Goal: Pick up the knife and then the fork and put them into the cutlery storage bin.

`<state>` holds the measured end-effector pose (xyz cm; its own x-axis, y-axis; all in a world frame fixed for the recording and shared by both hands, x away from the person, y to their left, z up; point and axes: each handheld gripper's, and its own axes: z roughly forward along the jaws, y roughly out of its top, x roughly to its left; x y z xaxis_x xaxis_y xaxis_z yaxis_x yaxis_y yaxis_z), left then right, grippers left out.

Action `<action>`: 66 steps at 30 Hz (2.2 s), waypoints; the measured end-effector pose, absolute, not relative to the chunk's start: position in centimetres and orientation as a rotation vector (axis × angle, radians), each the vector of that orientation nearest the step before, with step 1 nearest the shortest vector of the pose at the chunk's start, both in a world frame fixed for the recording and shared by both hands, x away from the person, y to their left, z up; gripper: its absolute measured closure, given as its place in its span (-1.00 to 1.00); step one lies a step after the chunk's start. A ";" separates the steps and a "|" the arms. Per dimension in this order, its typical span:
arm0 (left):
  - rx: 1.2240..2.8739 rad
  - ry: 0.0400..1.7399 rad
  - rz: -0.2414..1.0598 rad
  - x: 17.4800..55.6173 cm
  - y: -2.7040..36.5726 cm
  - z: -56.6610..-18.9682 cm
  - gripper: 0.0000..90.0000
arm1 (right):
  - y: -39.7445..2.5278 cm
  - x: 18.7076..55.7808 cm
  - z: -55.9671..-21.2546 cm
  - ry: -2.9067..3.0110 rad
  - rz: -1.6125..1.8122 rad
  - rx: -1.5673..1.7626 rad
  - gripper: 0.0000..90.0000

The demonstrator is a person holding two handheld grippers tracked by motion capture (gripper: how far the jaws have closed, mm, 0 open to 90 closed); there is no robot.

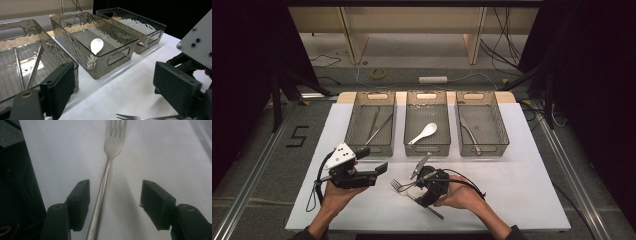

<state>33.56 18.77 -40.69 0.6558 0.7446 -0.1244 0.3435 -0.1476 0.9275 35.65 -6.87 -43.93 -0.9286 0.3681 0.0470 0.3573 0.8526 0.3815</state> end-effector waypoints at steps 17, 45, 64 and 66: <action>1.747 0.882 0.444 33.6 18.8 -40.7 -0.61 | -6.2 35.6 -45.6 3.036 0.550 0.560 0.17; 1.755 0.879 0.446 33.5 18.8 -40.7 -0.62 | -5.6 35.5 -46.2 3.036 0.461 0.504 0.64; 1.757 0.877 0.449 33.5 18.7 -40.7 -0.61 | -5.4 35.8 -46.1 3.047 0.420 0.506 0.86; 1.756 0.878 0.449 33.5 18.7 -40.7 -0.61 | -5.4 35.8 -46.1 3.042 0.414 0.490 0.87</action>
<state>33.55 18.71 -40.72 0.6573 0.7446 -0.1161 0.3420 -0.1574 0.9264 35.76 -5.37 -46.07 -0.9497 0.3129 0.0099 0.3041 0.9148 0.2660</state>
